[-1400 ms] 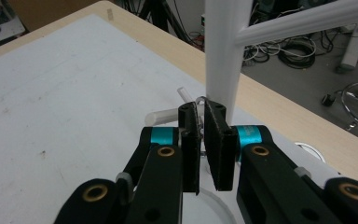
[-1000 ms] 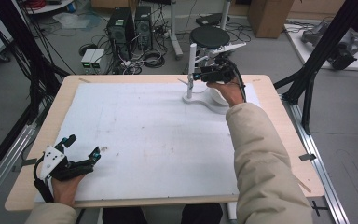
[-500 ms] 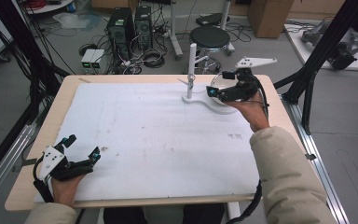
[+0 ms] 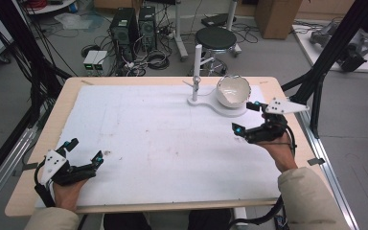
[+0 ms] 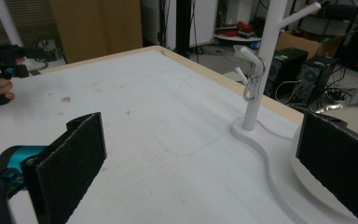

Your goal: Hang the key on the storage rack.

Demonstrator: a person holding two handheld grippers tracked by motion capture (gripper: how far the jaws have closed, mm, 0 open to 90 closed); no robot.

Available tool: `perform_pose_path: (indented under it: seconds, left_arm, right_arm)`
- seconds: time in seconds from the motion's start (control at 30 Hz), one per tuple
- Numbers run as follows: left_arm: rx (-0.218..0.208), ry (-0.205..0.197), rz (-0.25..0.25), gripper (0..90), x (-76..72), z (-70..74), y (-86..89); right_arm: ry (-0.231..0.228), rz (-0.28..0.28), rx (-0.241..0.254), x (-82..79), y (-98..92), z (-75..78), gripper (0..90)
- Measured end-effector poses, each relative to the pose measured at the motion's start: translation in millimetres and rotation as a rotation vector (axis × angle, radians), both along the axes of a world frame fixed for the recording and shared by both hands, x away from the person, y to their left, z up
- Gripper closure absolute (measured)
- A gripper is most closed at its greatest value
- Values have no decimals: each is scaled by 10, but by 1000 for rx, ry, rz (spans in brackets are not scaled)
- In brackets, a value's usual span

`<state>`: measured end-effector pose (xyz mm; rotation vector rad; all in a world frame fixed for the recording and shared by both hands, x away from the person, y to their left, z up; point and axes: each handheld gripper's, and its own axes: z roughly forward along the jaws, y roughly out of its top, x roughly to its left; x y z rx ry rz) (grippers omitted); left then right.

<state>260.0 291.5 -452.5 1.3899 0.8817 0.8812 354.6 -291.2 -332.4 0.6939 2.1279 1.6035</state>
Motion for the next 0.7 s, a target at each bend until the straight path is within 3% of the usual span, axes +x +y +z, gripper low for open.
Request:
perform_pose_path:
  seconds: [0.2, 0.27, 0.3, 0.47, 0.53, 0.63, 0.7]
  left_arm:
    - [6, 1, 2, 17, -1, 1, 0]
    - [6, 1, 3, 17, -1, 1, 0]
    - [7, 2, 2, 17, 0, 2, 0]
    - [13, 1, 2, 17, 3, 2, -6]
    - [11, 1, 3, 17, 2, 2, -5]
    - [8, -1, 3, 17, -2, 1, -4]
    - [8, 1, 4, 17, -1, 1, -3]
  right_arm:
    - [-44, -44, 110, -227, -160, -438, 4]
    - [-73, -66, 167, -325, -198, -619, 5]
    - [-94, -88, 186, -404, -214, -784, 5]
    - [-97, -113, 181, -476, -209, -1005, 4]
    - [-76, -109, 177, -484, -197, -1076, 4]
    - [-47, -107, 167, -462, -181, -1161, 5]
    - [-57, -122, 179, -479, -185, -1171, 5]
